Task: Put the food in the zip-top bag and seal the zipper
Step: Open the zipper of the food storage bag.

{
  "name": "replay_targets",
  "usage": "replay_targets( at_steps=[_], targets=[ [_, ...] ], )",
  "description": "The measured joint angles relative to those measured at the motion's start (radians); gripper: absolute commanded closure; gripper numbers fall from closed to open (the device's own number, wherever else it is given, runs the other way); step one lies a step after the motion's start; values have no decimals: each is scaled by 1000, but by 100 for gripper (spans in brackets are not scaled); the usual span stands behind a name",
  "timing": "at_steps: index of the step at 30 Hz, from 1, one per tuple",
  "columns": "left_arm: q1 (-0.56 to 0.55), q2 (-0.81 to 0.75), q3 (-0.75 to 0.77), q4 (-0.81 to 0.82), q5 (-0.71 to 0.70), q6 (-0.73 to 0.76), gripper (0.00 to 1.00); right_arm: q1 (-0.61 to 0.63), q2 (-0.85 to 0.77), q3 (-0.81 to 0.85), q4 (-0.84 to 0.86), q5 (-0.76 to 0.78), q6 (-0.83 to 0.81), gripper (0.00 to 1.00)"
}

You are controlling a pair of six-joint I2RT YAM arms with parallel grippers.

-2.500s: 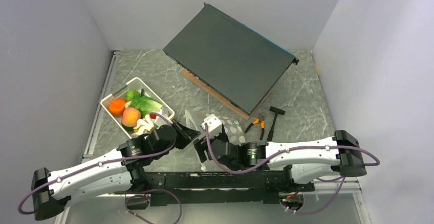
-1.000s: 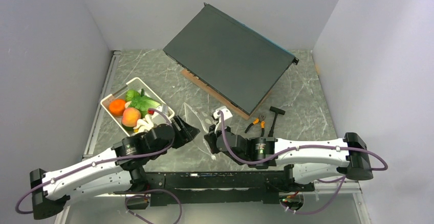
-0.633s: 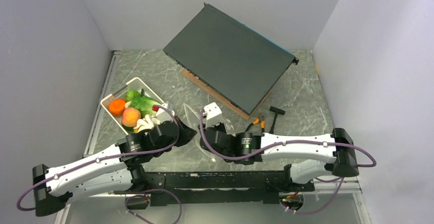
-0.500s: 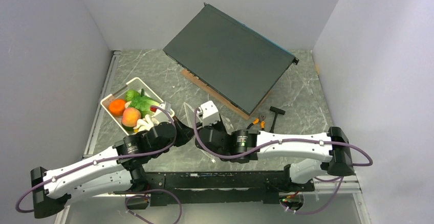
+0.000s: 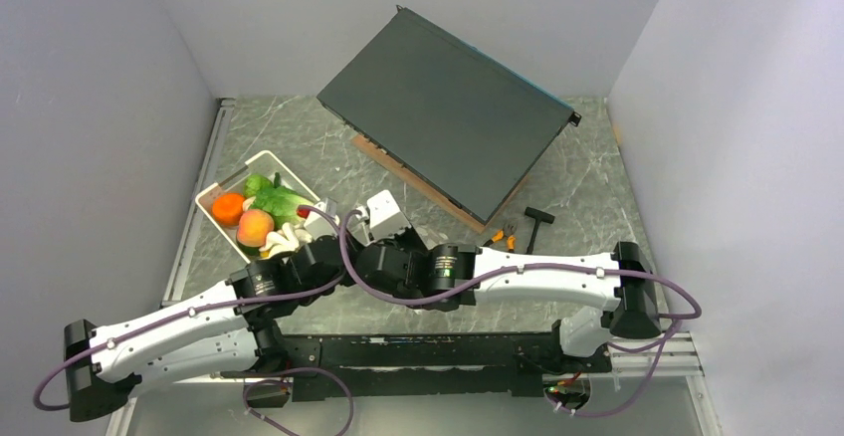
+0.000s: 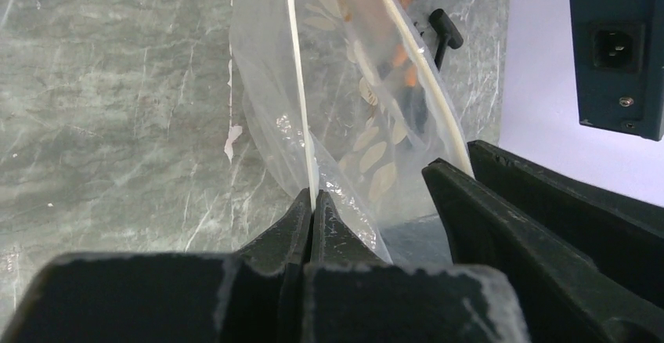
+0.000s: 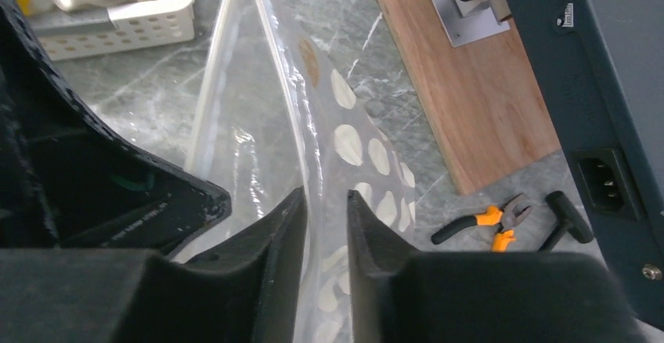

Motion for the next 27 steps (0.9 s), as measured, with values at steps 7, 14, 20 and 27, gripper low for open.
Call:
replay_targets(
  at_steps=[7, 14, 20, 27],
  targets=[
    [3, 7, 4, -4, 3, -7, 100, 0, 5, 29, -4, 16, -41, 100],
    [25, -1, -13, -5, 36, 18, 99, -22, -105, -41, 34, -6, -47, 100],
    [48, -27, -11, -35, 86, 70, 87, -31, -301, -192, 150, -64, -42, 100],
    [48, -92, -14, -20, 143, 116, 32, -33, -306, -215, 207, -73, -39, 100]
  ],
)
